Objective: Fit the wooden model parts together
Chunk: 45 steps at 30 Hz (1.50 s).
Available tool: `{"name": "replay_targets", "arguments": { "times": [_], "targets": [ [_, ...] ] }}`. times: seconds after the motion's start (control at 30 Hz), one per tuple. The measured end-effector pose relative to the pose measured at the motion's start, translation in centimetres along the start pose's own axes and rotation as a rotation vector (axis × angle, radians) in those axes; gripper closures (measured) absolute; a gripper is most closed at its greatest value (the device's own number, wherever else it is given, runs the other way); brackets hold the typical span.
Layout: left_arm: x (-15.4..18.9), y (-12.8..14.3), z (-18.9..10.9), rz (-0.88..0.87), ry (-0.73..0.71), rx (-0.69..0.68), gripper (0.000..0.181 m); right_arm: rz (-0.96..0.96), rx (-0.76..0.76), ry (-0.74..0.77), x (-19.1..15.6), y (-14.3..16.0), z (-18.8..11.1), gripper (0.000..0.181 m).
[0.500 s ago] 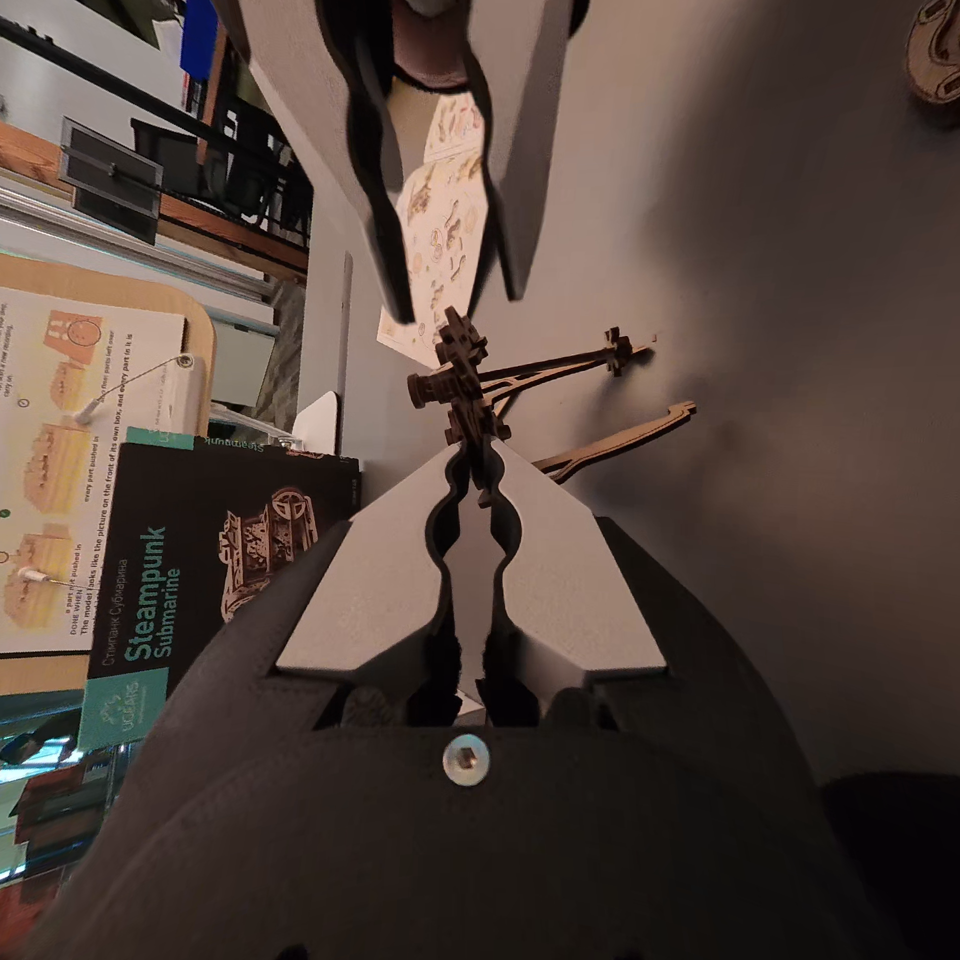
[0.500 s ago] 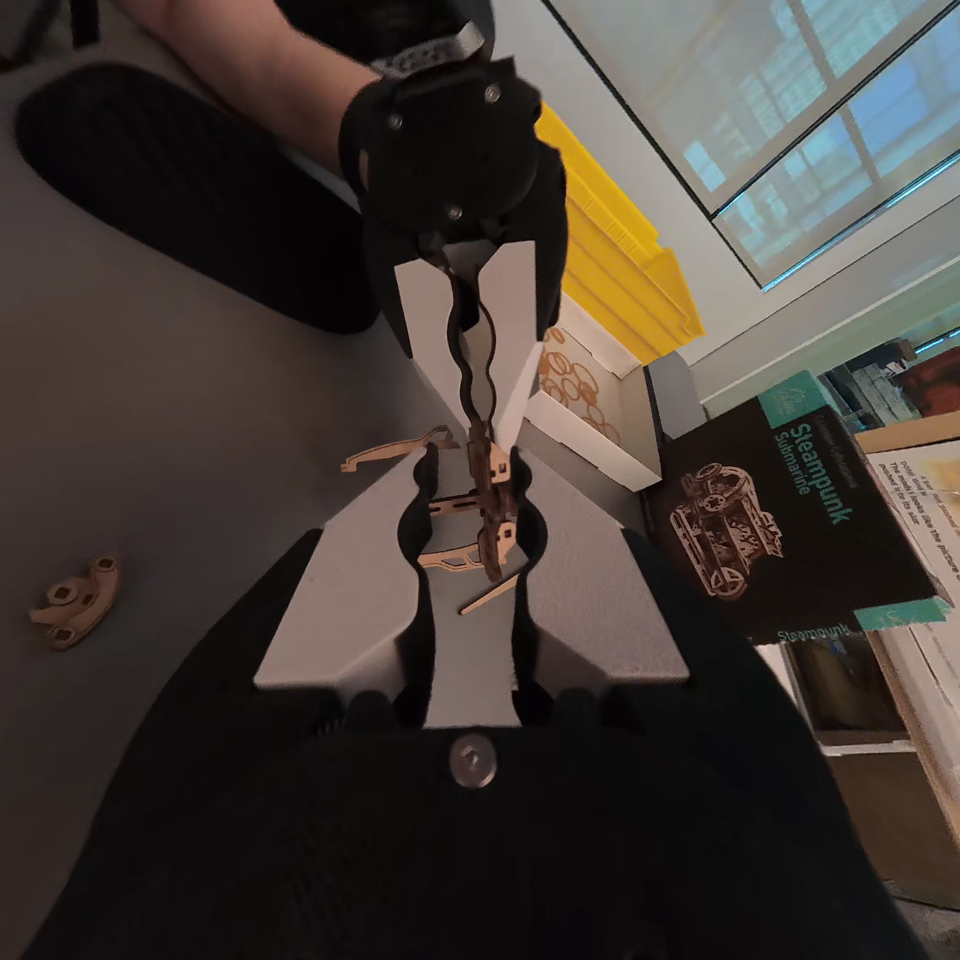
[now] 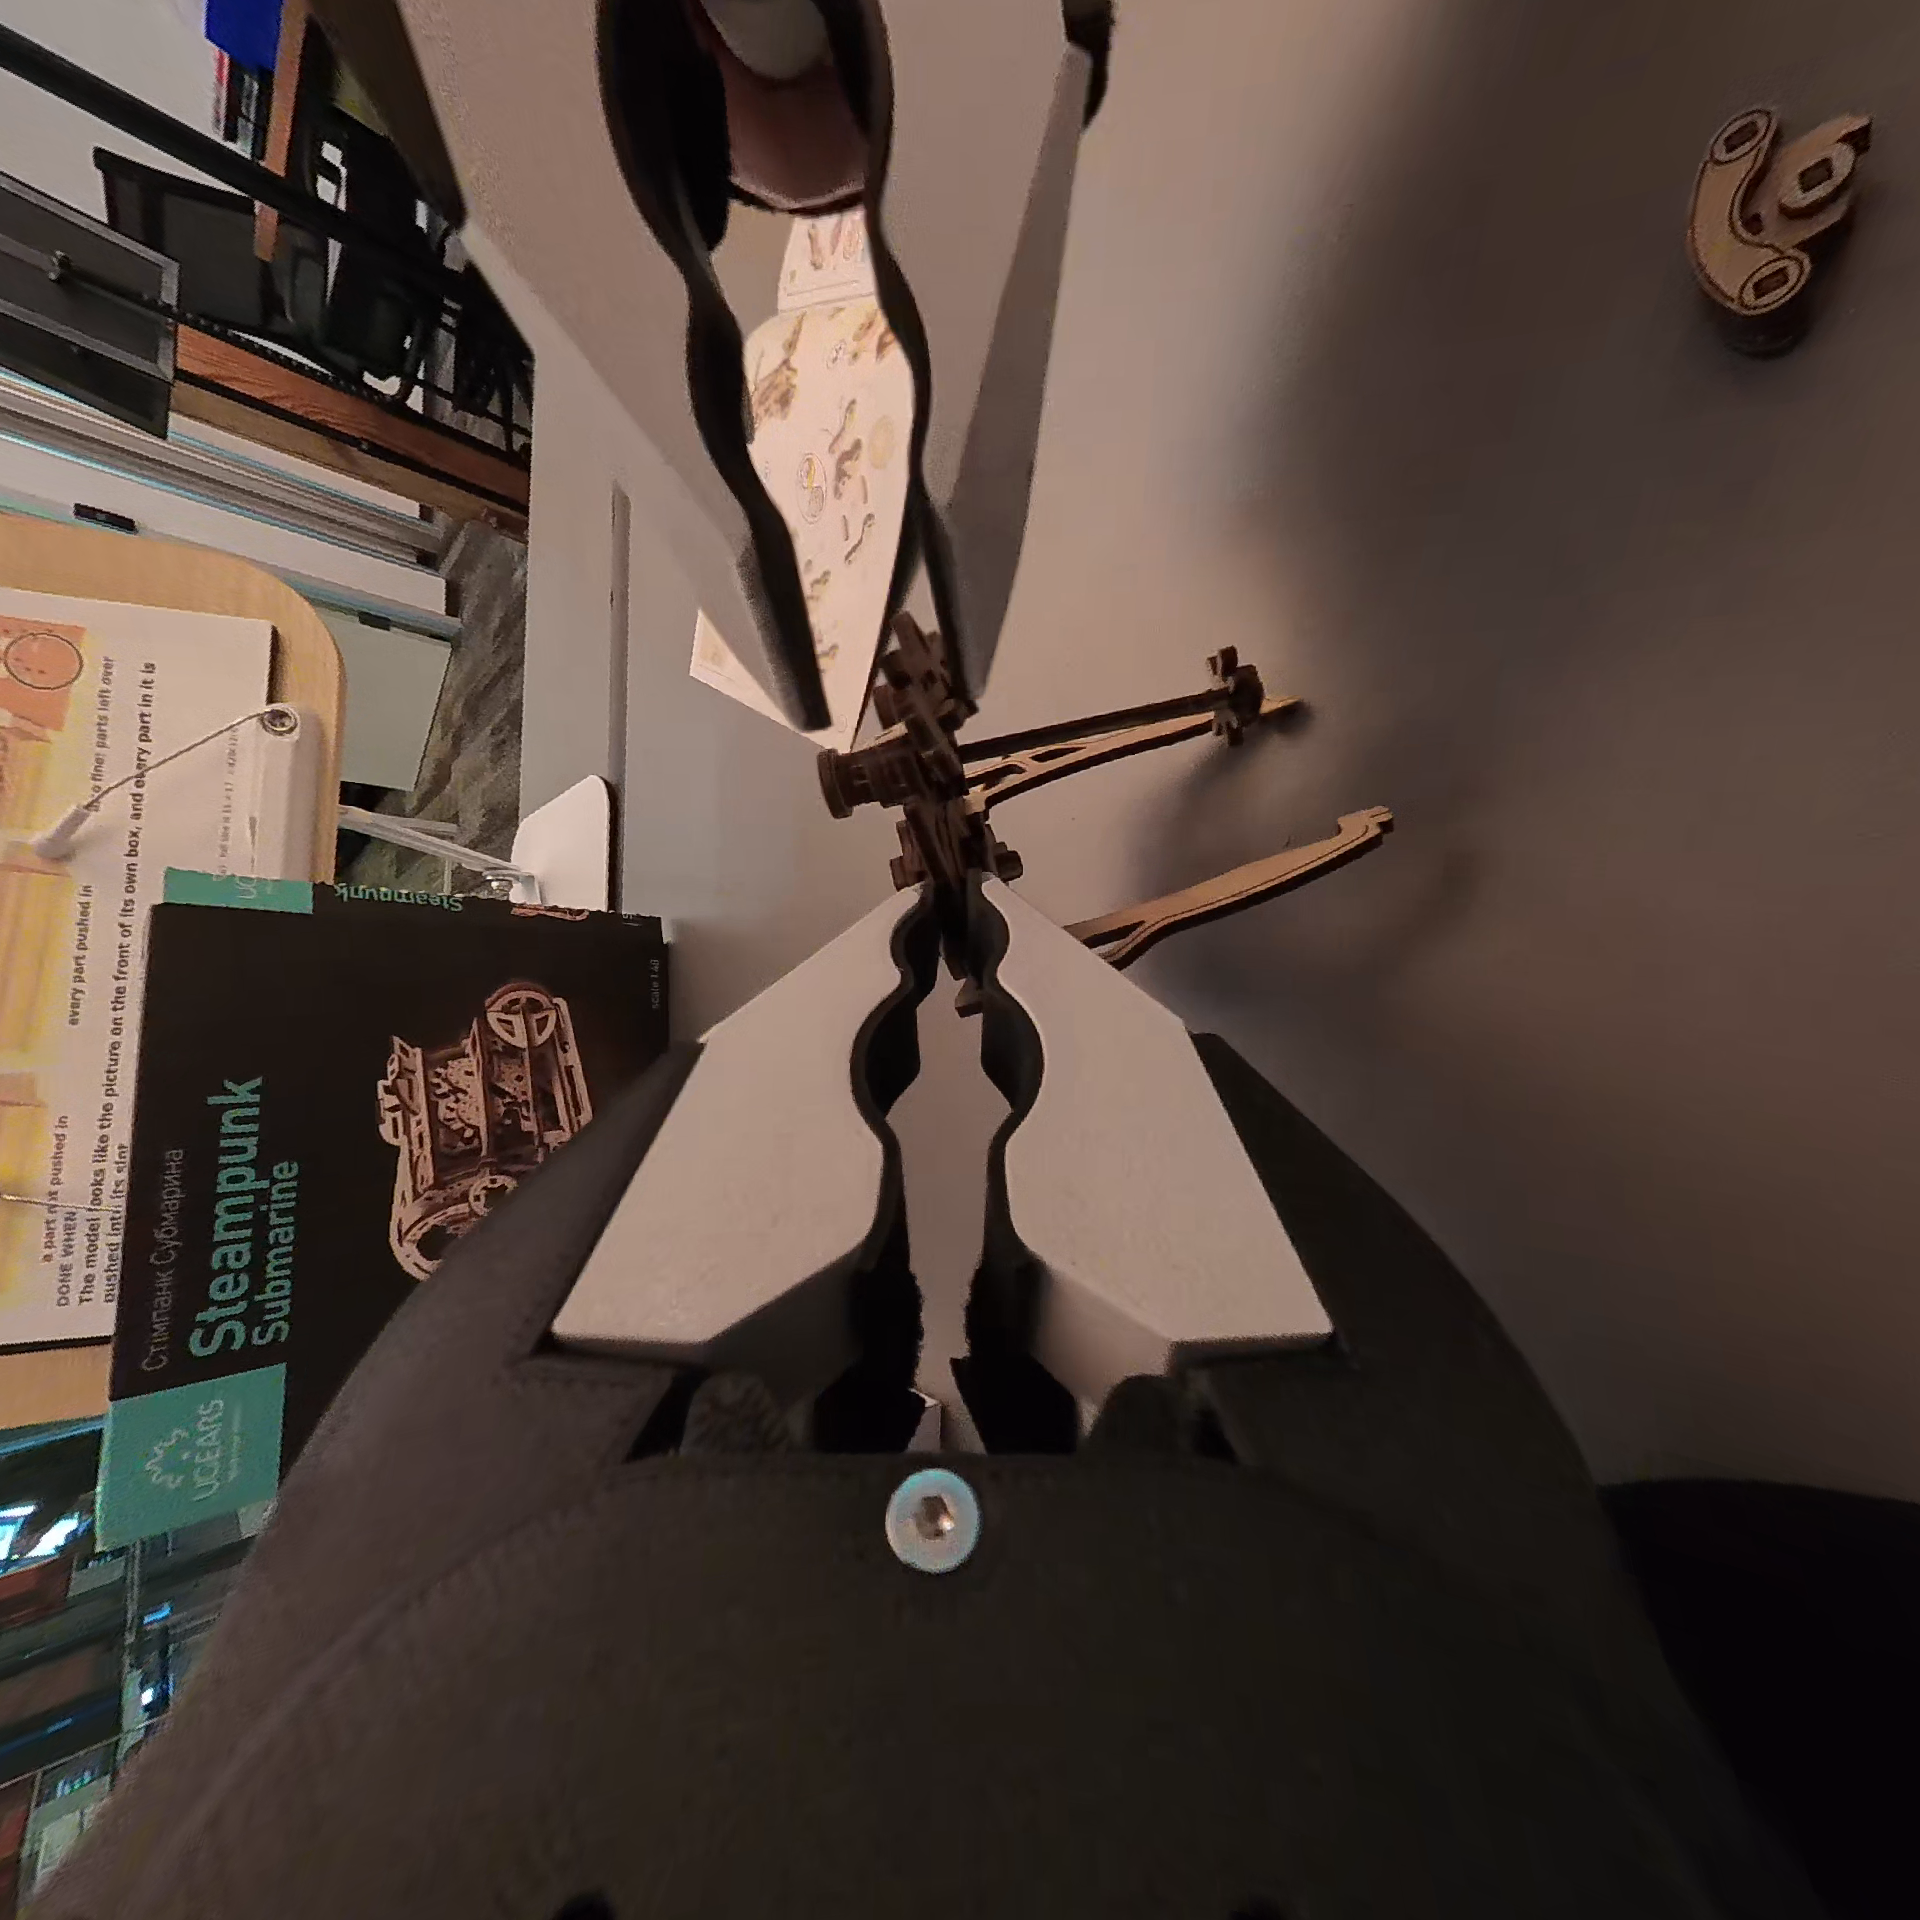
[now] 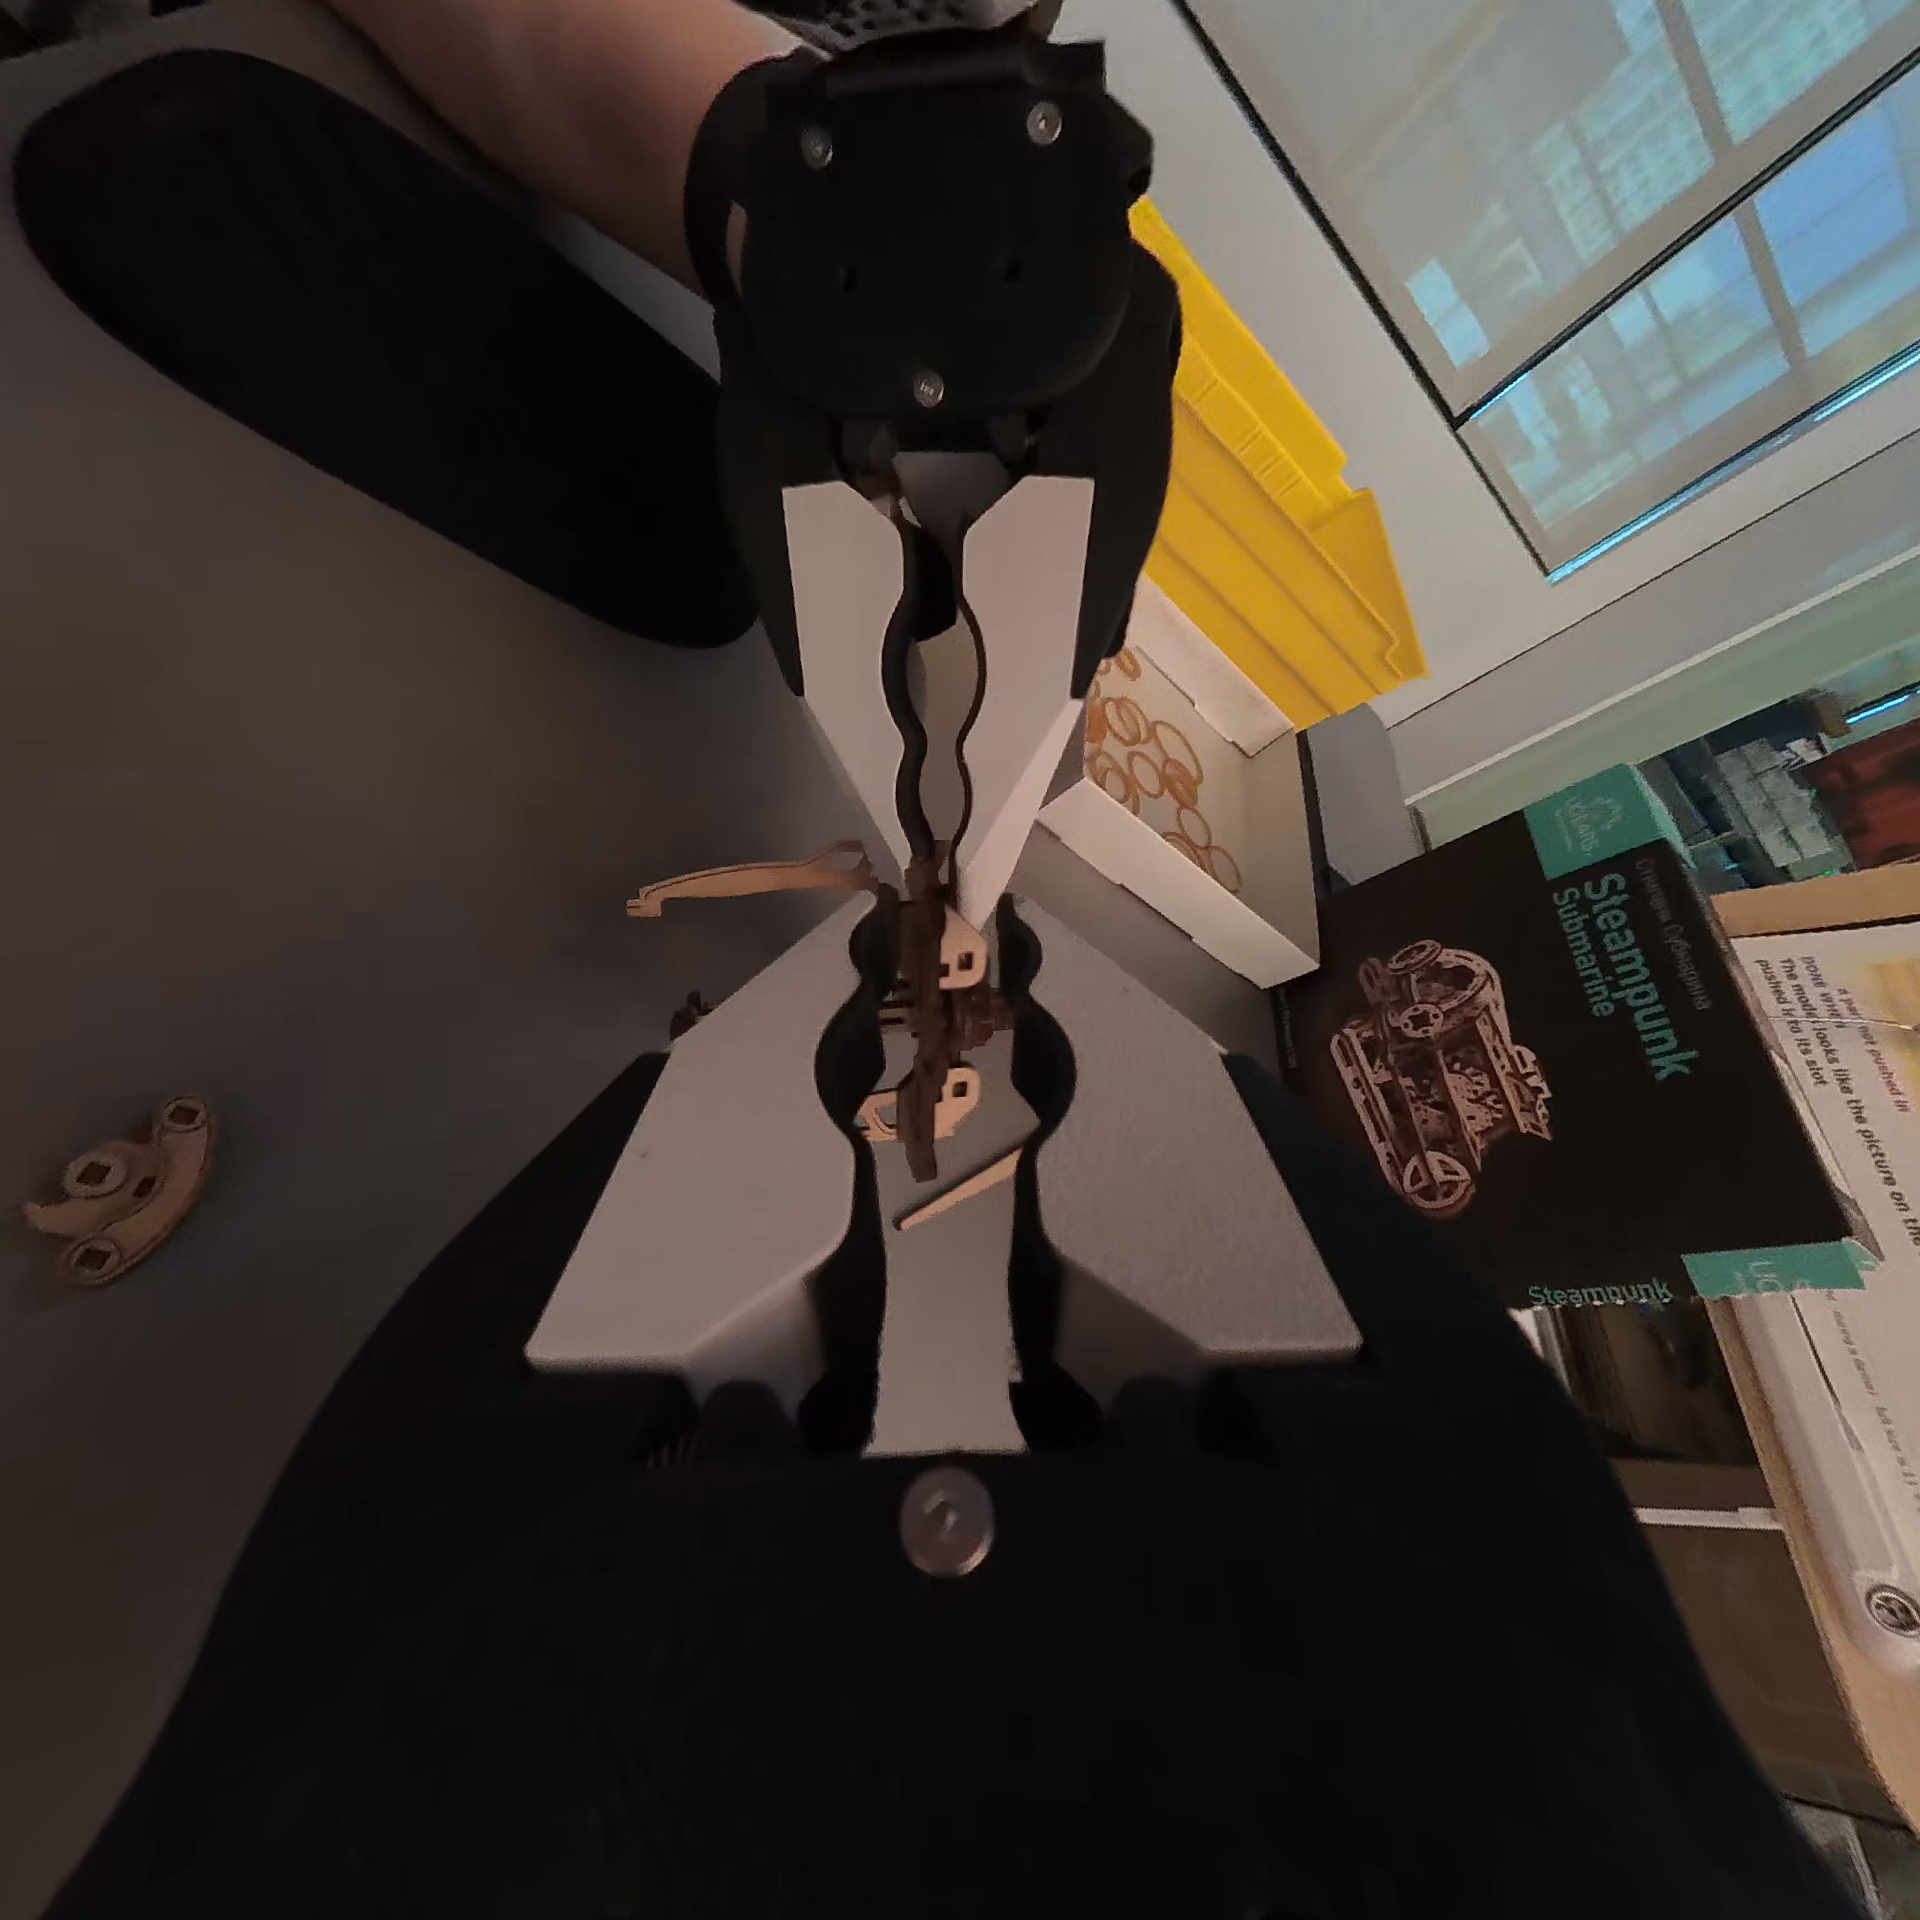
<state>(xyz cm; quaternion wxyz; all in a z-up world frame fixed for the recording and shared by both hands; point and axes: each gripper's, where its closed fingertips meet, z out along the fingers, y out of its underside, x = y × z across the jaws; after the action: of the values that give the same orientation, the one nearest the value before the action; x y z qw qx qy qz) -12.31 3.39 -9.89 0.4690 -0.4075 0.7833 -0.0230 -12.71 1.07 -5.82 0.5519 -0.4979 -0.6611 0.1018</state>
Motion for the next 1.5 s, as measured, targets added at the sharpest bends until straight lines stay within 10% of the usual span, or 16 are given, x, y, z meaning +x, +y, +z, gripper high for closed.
{"name": "replay_targets", "arguments": {
  "times": [1.5],
  "targets": [
    [0.5, -0.4, 0.2, -0.086, 0.071, 0.064, 0.179, 0.068, -0.072, -0.105, -0.6, 1.7, 0.9, 0.166]
  ]
}}
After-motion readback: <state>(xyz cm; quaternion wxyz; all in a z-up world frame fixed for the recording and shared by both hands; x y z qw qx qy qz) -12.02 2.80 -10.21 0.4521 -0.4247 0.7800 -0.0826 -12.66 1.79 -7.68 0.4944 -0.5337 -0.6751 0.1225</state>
